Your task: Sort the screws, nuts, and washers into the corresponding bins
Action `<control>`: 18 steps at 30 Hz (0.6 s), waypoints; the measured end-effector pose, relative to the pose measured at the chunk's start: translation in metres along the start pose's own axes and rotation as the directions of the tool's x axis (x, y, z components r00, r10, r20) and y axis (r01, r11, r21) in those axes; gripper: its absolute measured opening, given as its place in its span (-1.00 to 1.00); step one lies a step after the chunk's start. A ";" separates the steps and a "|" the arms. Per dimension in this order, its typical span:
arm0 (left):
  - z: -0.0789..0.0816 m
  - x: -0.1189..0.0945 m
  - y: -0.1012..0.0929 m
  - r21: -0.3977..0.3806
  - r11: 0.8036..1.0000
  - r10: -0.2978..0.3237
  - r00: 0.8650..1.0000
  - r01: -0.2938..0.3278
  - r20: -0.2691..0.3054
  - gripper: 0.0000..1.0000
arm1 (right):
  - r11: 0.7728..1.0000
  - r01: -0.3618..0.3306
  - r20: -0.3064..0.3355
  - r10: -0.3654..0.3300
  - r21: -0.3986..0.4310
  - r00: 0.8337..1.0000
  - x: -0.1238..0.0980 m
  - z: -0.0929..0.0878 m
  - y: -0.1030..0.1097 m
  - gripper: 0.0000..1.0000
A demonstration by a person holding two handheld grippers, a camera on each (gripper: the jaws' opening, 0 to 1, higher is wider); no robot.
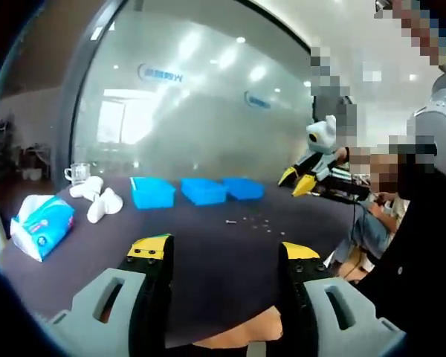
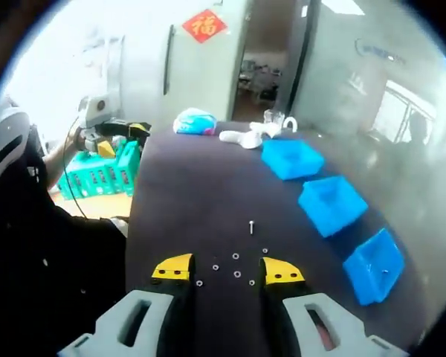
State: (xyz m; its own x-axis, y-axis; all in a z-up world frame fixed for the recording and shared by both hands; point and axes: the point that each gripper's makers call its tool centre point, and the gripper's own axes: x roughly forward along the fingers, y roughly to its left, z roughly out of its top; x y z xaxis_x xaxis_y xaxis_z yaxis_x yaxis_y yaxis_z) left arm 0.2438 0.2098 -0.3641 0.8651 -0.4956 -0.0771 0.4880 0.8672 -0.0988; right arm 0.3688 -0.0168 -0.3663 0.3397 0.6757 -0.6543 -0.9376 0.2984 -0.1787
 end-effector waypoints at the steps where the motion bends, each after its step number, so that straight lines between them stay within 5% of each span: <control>1: 0.000 -0.001 0.001 -0.001 1.000 0.003 1.000 -0.003 0.001 0.10 | 1.000 -0.005 -0.006 0.005 -0.003 1.000 0.004 0.001 -0.001 -0.40; 18: -0.003 -0.007 0.004 -0.008 1.000 0.028 1.000 -0.028 0.000 0.10 | 0.992 -0.096 -0.181 0.081 -0.080 0.980 0.066 0.009 -0.015 -0.42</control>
State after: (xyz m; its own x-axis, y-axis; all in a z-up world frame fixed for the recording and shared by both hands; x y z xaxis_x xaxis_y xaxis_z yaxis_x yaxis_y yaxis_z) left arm 0.2390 0.2169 -0.3664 0.8784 -0.4712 -0.0799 0.4628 0.8803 -0.1047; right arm 0.4059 0.0292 -0.4000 0.2438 0.5642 -0.7888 -0.9689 0.1769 -0.1729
